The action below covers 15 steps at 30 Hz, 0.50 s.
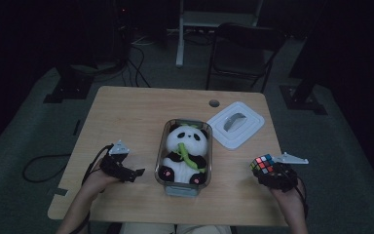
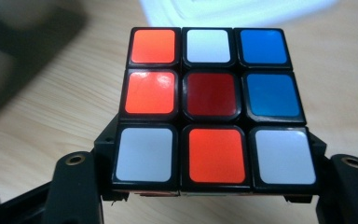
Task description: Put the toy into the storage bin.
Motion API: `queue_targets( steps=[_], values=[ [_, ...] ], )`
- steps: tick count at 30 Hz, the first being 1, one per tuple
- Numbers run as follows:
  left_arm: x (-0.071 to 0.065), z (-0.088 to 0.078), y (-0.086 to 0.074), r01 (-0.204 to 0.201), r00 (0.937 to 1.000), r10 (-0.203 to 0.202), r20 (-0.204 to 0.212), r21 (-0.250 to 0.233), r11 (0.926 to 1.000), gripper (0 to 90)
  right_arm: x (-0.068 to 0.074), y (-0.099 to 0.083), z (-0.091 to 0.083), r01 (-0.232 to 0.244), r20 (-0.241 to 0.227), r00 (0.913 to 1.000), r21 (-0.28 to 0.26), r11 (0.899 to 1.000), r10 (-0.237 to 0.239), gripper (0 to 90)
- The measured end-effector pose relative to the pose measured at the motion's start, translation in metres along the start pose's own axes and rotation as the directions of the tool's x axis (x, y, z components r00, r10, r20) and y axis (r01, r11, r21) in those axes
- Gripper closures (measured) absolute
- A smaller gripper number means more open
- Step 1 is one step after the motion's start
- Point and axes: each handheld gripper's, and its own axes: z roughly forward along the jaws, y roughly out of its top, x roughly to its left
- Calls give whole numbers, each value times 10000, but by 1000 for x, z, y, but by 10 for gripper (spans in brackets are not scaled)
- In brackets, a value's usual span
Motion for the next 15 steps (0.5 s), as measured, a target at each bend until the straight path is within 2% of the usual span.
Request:
queue_targets(
  steps=[2, 4, 8, 11, 15],
  values=[
    [-1, 1, -1, -93, 10000, 93, 22, 26, 10000, 4, 8, 12, -7, 389, -236, 9989, -210, 9990, -394, 338],
    [-1, 2, -1, 3, 10000, -4, 77, 80, 10000, 4, 17, 23, -13, 721, -596, 9954, -436, 9964, -747, 338],
    [1, 2, -2, 50, 9998, -49, 174, -39, 10000, 4, 35, 46, -23, 1431, -1134, 9818, -876, 9858, -1526, 338],
    [3, 1, -3, 60, 9997, -55, 229, -232, 9997, 5, 51, 63, -27, 1998, -1502, 9647, -1169, 9728, -2162, 337],
    [6, -1, -3, 36, 9999, -29, 108, -609, 9981, 5, 72, 83, -28, 2554, -2246, 9312, -1601, 9535, -2872, 338]
  ],
)
